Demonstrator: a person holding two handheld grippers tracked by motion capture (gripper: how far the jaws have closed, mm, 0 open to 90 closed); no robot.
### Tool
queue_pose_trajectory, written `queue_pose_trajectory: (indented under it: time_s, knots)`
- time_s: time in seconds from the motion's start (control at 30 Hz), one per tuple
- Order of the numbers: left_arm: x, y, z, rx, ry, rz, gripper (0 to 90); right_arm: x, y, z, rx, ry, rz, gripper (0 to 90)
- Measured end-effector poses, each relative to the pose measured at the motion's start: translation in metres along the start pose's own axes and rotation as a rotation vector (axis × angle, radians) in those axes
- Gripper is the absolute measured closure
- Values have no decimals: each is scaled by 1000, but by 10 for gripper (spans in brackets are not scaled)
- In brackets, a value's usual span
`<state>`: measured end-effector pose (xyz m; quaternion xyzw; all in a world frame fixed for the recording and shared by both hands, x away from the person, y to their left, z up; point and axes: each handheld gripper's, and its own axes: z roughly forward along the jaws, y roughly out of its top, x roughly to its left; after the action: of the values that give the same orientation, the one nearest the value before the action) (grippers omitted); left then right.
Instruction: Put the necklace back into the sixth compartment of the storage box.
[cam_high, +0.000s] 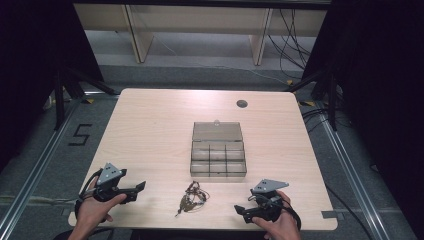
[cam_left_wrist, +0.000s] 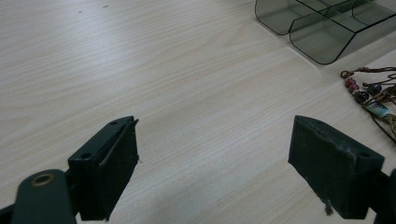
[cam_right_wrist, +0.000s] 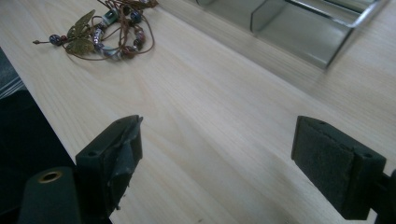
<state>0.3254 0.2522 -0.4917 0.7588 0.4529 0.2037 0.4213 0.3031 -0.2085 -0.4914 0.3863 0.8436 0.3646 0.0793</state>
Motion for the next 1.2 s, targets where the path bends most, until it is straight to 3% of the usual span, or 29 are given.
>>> queue_pose_trajectory:
  time_s: [0.07, 0.27, 0.3, 0.33, 0.37, 0.4, 0.6, 0.63, 0.67, 0.73, 0.83, 1.0, 1.03, 1.1, 1.13, 1.17, 1.2]
  knots:
    - [0, 0, 0, 0, -1, 1, 151, 3, 2, 3, -19, -4, -3, 170]
    - [-1, 0, 0, -7, -2, -3, 152, 12, 14, 10, 17, 12, -51, 169]
    - [-1, 0, 0, -7, -2, -3, 152, 16, 16, 13, 10, 12, -41, 169]
    - [-1, 0, 0, -6, -1, 2, 152, 17, 19, 14, 24, 18, -69, 169]
    - [0, 0, 0, -3, 0, 12, 152, 20, 21, 18, 3, 23, -71, 169]
    - [0, 0, 0, -3, 0, 11, 152, 23, 25, 18, 32, 33, -88, 169]
    - [-1, 1, 0, -5, 6, 9, 152, 45, 45, 39, 52, 87, -171, 169]
    - [-1, 0, 0, -9, 3, -3, 152, 50, 49, 41, 71, 93, -154, 170]
    - [-1, 0, 0, -7, 2, 0, 153, 53, 53, 44, 81, 104, -178, 169]
    - [-1, 1, 0, -1, 6, 12, 153, 61, 58, 51, 86, 108, -182, 169]
    - [-1, 1, 0, -1, -1, 12, 152, 65, 66, 62, 109, 103, -223, 170]
    - [-1, 1, 1, -1, -2, 6, 152, 71, 73, 76, 140, 91, -216, 170]
    - [-1, 0, 1, -2, -1, 7, 153, 72, 78, 83, 147, 90, -239, 170]
    - [-1, 0, 1, -1, -2, 7, 152, 76, 80, 87, 165, 70, -220, 170]
    - [-1, 1, 1, -3, -3, 8, 152, 76, 81, 91, 149, 87, -237, 170]
    - [-1, 1, 1, -3, -3, 8, 152, 79, 82, 92, 177, 78, -221, 170]
    - [-1, 1, 1, -2, -2, 9, 152, 79, 83, 97, 156, 83, -255, 170]
